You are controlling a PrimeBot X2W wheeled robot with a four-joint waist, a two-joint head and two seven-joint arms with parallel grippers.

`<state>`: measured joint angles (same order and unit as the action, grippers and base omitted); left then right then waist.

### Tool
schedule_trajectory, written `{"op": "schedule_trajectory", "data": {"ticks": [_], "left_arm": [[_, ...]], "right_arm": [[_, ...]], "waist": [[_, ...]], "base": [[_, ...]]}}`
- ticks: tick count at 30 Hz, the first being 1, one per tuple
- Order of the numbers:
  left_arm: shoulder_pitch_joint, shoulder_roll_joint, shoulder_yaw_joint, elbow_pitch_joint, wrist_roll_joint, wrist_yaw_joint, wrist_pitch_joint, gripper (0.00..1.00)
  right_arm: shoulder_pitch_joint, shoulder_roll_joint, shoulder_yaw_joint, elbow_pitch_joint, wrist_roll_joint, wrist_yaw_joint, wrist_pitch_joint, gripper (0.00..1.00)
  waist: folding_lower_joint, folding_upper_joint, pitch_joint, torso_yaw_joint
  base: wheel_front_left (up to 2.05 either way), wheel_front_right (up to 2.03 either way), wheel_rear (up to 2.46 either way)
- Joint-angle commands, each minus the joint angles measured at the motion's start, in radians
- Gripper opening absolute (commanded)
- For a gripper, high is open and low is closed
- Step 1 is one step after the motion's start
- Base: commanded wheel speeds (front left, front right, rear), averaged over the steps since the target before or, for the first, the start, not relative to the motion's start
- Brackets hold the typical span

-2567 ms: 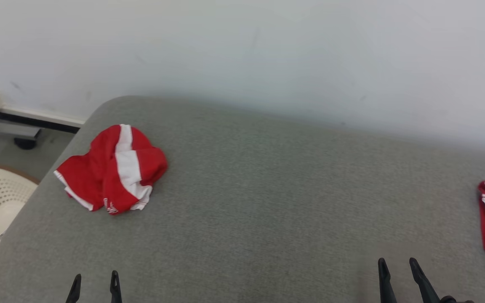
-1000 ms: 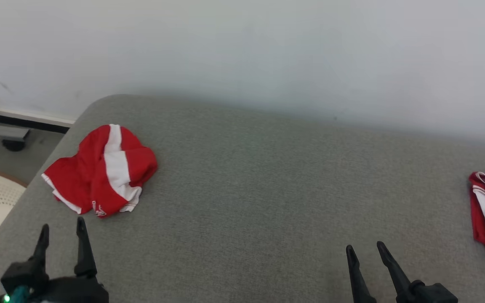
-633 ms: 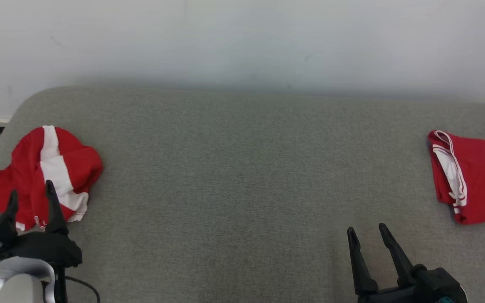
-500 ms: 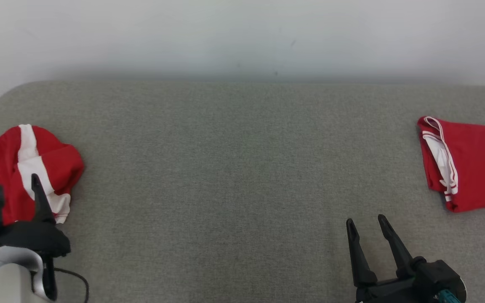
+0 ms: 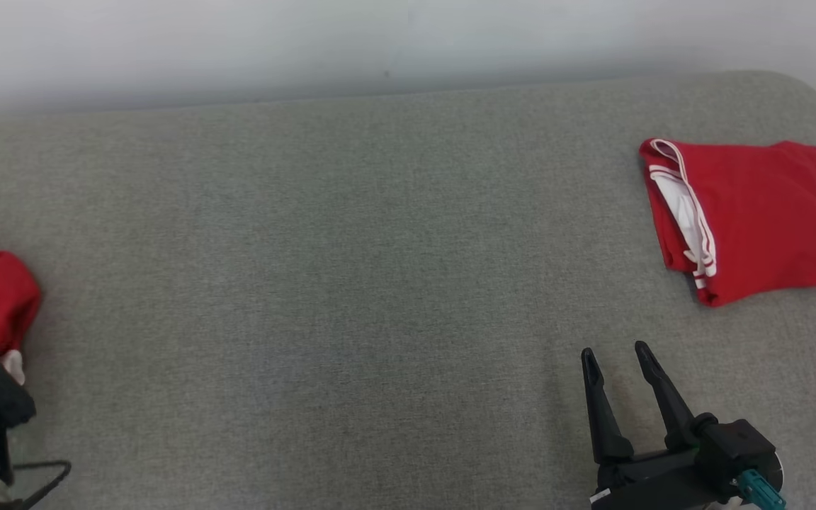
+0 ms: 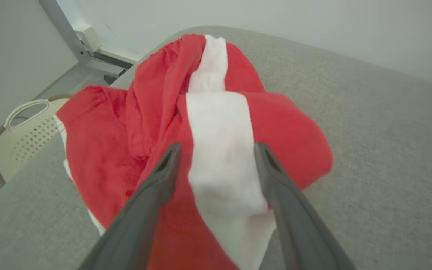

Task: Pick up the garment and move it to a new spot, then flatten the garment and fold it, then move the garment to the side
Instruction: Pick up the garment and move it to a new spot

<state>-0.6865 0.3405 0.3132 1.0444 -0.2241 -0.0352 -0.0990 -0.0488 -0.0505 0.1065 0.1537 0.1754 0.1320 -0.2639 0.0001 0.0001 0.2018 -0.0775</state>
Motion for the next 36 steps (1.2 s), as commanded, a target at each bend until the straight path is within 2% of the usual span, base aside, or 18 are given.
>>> {"op": "schedule_trajectory", "data": {"ticks": [1, 5, 13, 14, 15, 21, 25, 29, 36], "left_arm": [[-0.015, 0.009, 0.010, 0.036, -0.015, 0.007, 0.036, 1.00], [-0.043, 0.032, 0.017, 0.117, -0.031, 0.021, 0.135, 1.00], [-0.075, 0.029, 0.038, 0.201, -0.070, 0.054, 0.241, 1.00], [-0.076, 0.030, 0.038, 0.203, -0.072, 0.056, 0.244, 0.38], [-0.076, 0.032, 0.037, 0.206, -0.073, 0.059, 0.244, 0.00], [-0.074, 0.034, 0.037, 0.221, -0.088, 0.055, 0.260, 0.00], [-0.083, 0.039, 0.031, 0.203, -0.089, 0.039, 0.215, 0.00], [-0.095, 0.045, 0.025, 0.161, -0.085, 0.025, 0.108, 0.00], [-0.129, 0.003, -0.024, 0.051, -0.056, -0.016, -0.080, 0.00]], "right_arm": [[-0.010, 0.001, 0.001, 0.004, 0.004, -0.002, 0.000, 1.00], [-0.011, 0.000, 0.004, 0.011, 0.000, -0.002, 0.000, 1.00], [-0.012, 0.000, 0.004, 0.025, -0.014, -0.002, 0.000, 1.00], [-0.012, 0.000, 0.005, 0.027, -0.014, -0.002, 0.000, 1.00], [-0.012, 0.000, 0.006, 0.029, -0.014, -0.002, 0.000, 1.00], [-0.012, 0.000, 0.009, 0.037, -0.017, -0.002, 0.000, 1.00], [-0.007, 0.000, 0.002, 0.039, -0.019, -0.002, 0.000, 1.00], [0.000, 0.000, -0.006, 0.039, -0.011, -0.002, 0.000, 1.00], [0.008, 0.000, -0.030, 0.039, -0.007, -0.002, 0.000, 1.00]], "waist": [[-0.0001, -0.0001, 0.013, -0.015], [-0.0001, -0.0001, 0.013, -0.020], [-0.0001, -0.0001, -0.002, -0.014], [-0.0001, -0.0001, -0.004, -0.014], [-0.0001, -0.0001, -0.006, -0.014], [-0.0001, -0.0001, -0.017, -0.013], [-0.0001, -0.0001, -0.027, -0.010], [-0.0001, -0.0001, -0.043, -0.004], [-0.0001, -0.0001, -0.065, 0.013]], "base": [[0.00, 0.00, 0.00], [0.00, 0.00, 0.00], [0.00, 0.00, 0.00], [0.00, 0.00, 0.00], [0.00, 0.00, 0.00], [0.00, 0.00, 0.00], [0.00, 0.00, 0.00], [0.00, 0.00, 0.00], [0.00, 0.00, 0.00]]}}
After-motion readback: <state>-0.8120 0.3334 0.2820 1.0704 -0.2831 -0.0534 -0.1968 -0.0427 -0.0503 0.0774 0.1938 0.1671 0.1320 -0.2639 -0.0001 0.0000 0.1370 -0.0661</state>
